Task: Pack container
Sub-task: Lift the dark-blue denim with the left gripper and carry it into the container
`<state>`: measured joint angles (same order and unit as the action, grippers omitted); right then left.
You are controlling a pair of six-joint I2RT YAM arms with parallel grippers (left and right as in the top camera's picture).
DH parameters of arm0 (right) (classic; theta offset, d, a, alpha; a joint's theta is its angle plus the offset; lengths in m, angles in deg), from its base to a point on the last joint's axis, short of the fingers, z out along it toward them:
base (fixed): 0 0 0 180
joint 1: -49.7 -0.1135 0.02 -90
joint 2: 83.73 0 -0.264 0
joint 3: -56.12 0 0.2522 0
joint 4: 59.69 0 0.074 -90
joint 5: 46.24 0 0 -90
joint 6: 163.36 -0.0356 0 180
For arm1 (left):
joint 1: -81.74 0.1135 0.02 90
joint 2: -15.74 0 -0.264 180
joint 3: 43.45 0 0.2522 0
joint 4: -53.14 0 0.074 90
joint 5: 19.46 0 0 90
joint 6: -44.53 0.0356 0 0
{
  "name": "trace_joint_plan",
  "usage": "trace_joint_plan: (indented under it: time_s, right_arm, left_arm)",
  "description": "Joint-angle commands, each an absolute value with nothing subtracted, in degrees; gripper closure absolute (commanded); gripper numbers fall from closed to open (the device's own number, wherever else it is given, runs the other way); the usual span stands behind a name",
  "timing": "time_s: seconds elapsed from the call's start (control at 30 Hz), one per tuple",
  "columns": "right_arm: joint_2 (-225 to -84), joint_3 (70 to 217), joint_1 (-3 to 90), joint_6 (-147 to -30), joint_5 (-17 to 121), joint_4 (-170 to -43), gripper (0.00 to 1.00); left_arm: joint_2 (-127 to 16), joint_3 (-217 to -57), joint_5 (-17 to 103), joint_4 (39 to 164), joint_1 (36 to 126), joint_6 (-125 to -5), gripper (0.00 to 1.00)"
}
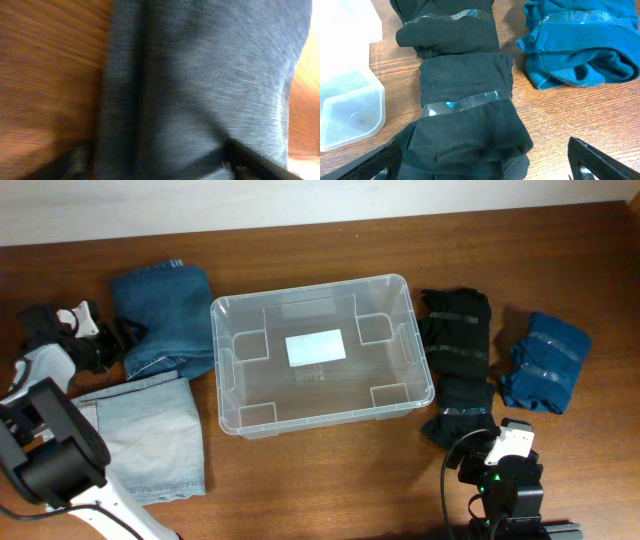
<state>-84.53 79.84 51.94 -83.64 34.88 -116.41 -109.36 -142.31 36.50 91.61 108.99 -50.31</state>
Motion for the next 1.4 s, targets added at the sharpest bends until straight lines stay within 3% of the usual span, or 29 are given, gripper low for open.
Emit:
trace_joint_plan:
  time_s: [0.0, 0.23, 0.4, 0.7, 0.9, 1.17, 1.37]
  right_arm:
    - [-84.1, 79.4, 51.6, -83.2, 34.7, -116.3, 0.02]
    - [-84.1, 79.4, 51.6, -83.2, 34.7, -116.3, 0.02]
    - [-84.1, 79.4, 51.6, -83.2, 34.7, -116.3, 0.02]
    - [-84.1, 79.4, 51.6, -83.2, 34.7, -116.3, 0.02]
    - [-84.1, 79.4, 51.6, -83.2, 34.7, -116.3, 0.02]
    - [-84.1, 79.4, 51.6, -83.2, 34.7, -116.3, 0.02]
    - [-84.1, 79.4, 51.6, -83.2, 34.7, -116.3, 0.02]
  left_arm:
    - [-113.7, -142.7, 37.7, 91.5, 107.2, -50.3, 0.50]
    - [-115.4, -142.7, 36.9, 91.1, 107.2, -49.7, 1.00]
    - [-114.7, -144.0, 33.9, 93.1, 107.8, -48.4, 1.00]
    - [-103.5, -166.1, 33.6, 119.8, 107.4, -47.9, 1.00]
    - [-92.4, -178.0, 31.3, 130.3, 104.7, -47.2, 1.00]
    - [-77.9, -179.8, 30.5, 132.7, 95.1, -53.4, 1.00]
    - [-74.2, -179.8, 41.8, 134.7, 81.1, -59.0, 1.00]
